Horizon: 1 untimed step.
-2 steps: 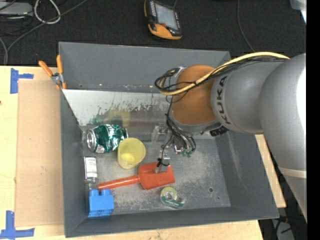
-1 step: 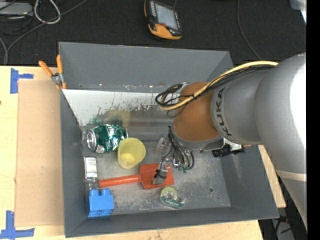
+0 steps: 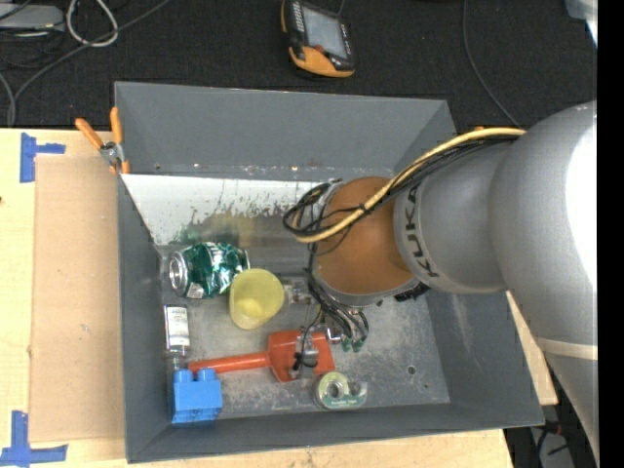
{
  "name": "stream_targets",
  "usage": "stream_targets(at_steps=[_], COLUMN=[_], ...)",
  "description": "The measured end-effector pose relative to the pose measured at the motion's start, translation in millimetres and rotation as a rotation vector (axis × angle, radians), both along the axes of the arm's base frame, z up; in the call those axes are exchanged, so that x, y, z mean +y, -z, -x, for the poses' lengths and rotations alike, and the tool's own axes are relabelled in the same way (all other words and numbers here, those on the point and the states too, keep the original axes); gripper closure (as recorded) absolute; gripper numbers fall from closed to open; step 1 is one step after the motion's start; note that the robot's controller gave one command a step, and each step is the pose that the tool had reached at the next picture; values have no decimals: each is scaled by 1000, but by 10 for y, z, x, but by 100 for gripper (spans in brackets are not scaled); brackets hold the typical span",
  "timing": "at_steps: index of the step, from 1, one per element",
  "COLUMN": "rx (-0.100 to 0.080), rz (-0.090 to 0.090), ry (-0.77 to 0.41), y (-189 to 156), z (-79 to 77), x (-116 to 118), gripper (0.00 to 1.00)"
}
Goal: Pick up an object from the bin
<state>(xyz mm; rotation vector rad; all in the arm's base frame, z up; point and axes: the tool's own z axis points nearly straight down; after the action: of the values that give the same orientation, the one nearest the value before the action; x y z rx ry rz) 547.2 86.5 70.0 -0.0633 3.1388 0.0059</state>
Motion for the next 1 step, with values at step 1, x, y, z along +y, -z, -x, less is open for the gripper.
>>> stream_targets(at_steps=[1], rx=[4], rz=[2], ry=[222], y=[-785], z=[-185], x=[-123], gripper=[0])
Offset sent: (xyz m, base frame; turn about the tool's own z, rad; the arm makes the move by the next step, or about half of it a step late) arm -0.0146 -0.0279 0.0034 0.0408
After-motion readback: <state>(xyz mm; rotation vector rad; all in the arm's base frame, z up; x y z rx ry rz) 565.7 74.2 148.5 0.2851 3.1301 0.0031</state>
